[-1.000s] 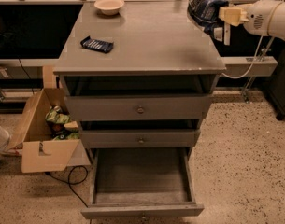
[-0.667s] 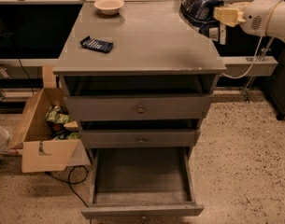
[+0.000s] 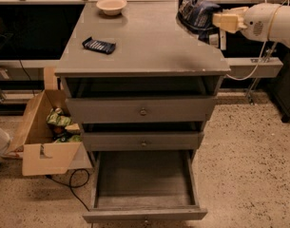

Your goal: Place blue chip bag into bottom drawer

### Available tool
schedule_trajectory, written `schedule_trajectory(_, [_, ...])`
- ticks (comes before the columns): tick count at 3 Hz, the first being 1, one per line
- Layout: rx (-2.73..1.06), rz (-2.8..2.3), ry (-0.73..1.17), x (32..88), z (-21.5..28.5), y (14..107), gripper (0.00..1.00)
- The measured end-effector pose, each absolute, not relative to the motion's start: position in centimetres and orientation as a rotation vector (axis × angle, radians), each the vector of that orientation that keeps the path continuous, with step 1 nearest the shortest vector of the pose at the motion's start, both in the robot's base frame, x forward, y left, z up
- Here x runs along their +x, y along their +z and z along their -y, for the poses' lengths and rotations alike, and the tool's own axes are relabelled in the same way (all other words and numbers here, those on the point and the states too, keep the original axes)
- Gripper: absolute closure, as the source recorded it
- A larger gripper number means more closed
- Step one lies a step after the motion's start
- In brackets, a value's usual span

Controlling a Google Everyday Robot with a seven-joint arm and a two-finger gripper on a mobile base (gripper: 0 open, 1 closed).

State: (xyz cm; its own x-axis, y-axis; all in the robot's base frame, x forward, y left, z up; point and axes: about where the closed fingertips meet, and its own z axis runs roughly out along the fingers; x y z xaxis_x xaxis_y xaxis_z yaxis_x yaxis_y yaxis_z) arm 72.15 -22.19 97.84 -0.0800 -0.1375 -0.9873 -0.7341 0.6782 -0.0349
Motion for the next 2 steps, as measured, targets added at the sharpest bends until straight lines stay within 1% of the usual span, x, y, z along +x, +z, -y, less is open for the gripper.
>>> schedule_trajectory(1, [-0.912, -1.559, 0.646, 66.9, 20.0, 96.8, 1.00])
schedule_trajectory(2, [-1.098, -1.542, 0.668, 61.1, 18.9, 94.0, 1.00])
